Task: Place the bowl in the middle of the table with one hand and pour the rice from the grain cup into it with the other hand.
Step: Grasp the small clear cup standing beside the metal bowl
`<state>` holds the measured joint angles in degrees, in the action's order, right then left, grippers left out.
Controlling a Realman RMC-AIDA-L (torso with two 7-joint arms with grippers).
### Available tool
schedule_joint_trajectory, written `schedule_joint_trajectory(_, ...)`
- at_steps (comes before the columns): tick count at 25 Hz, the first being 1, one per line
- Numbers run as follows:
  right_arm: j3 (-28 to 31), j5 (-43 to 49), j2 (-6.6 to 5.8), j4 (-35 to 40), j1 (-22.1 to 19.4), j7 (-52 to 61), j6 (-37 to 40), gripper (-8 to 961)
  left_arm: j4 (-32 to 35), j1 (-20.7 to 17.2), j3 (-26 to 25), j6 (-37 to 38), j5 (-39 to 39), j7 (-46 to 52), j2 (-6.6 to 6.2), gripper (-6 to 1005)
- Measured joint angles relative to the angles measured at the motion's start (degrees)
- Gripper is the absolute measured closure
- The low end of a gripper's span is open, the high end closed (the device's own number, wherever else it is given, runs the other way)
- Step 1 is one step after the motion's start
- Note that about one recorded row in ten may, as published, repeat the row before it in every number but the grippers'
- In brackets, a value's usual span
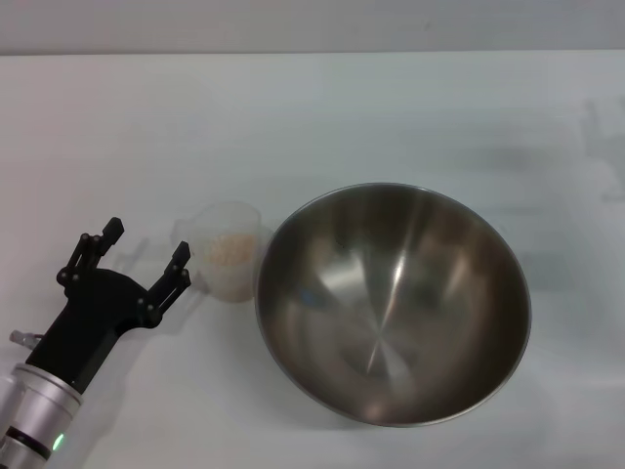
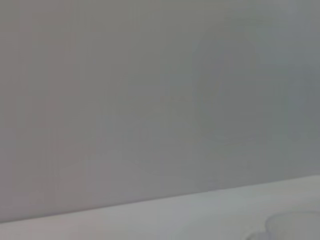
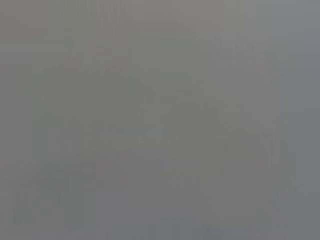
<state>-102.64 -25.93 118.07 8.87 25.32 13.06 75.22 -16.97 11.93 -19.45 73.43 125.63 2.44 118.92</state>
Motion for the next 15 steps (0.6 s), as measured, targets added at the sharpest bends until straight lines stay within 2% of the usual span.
schedule_joint_trajectory(15,0.1,0.0,0.06,0.0,0.3,0.0,0.0,478,1.4,3.6,-1.6,-4.8,-0.3,0.0,0.09,229)
